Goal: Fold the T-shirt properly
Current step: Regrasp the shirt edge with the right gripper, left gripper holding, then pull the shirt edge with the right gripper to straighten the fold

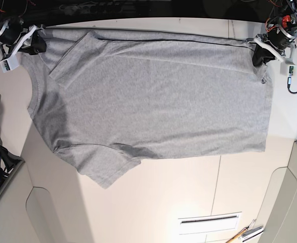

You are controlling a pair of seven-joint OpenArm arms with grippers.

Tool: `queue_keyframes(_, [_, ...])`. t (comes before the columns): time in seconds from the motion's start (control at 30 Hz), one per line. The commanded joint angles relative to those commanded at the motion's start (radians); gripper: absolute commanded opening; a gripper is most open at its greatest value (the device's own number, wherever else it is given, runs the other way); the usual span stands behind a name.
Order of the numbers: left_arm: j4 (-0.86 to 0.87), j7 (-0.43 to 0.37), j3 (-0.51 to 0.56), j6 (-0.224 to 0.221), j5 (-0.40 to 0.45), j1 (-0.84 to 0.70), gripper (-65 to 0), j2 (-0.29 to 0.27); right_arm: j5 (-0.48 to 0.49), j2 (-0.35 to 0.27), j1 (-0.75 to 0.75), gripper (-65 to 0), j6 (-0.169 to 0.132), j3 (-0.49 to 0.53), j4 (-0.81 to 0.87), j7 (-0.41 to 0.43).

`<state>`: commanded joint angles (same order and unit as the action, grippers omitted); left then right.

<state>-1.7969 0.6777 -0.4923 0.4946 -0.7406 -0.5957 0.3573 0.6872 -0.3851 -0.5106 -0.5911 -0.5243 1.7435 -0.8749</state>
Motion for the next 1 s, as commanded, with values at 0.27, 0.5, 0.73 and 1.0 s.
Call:
queue_keyframes(0.27, [0.0,0.0,0.0,0.0,0.005,0.0,-65.0,0.0,0.0,-0.003,0.006,-65.0,0.0,0.0,0.0,0.067])
queue_keyframes(0.5, [0.0,0.0,0.0,0.0,0.045,0.0,-65.0,0.0,-0.019,-0.003,0.08,-65.0,0.0,0.0,0.0,0.066])
queue_keyframes(0.73, [0.0,0.0,0.0,0.0,0.077,0.0,-65.0,0.0,-0.037,-0.003,0.187,-65.0,0.0,0.0,0.0,0.045])
queue_keyframes(1.0, [0.0,0.0,0.0,0.0,0.08,0.0,-65.0,0.0,-0.032,-0.052,0.248,-65.0,0.0,0.003,0.0,0.048])
